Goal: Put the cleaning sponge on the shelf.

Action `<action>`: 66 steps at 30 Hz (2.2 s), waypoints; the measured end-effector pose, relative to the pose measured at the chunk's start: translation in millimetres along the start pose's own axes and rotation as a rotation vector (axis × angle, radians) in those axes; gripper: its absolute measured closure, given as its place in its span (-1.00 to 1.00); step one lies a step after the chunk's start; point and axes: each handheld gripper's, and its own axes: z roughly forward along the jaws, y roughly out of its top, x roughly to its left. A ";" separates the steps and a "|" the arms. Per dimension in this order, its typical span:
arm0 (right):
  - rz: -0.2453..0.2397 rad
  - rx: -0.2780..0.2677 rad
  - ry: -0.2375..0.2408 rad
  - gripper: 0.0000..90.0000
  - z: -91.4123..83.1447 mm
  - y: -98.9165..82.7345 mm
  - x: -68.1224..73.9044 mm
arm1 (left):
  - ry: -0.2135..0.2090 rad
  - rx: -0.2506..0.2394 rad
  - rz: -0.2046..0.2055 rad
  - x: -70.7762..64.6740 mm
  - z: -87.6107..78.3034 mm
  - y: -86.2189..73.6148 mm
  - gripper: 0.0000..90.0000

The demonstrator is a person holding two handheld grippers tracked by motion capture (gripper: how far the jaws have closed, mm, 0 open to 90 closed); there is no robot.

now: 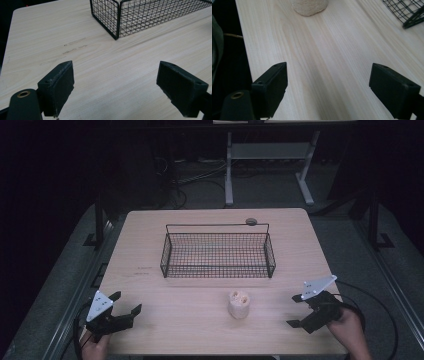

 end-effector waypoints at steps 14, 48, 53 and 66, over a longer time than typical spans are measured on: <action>-0.067 0.023 0.034 -0.67 9.2 25.7 10.5 | 0.007 -0.009 -0.004 -2.0 -3.7 -0.3 -0.70; -0.175 0.124 0.066 -0.67 24.3 88.0 23.2 | 0.014 -0.016 -0.026 1.4 -5.5 -0.8 -0.70; -0.180 0.123 0.080 -0.67 25.5 92.4 23.1 | 0.014 -0.018 -0.030 1.7 -5.6 -0.8 -0.70; -0.231 0.142 0.084 -0.64 31.9 113.2 24.8 | 0.010 -0.021 -0.030 1.6 -4.9 -0.3 -0.70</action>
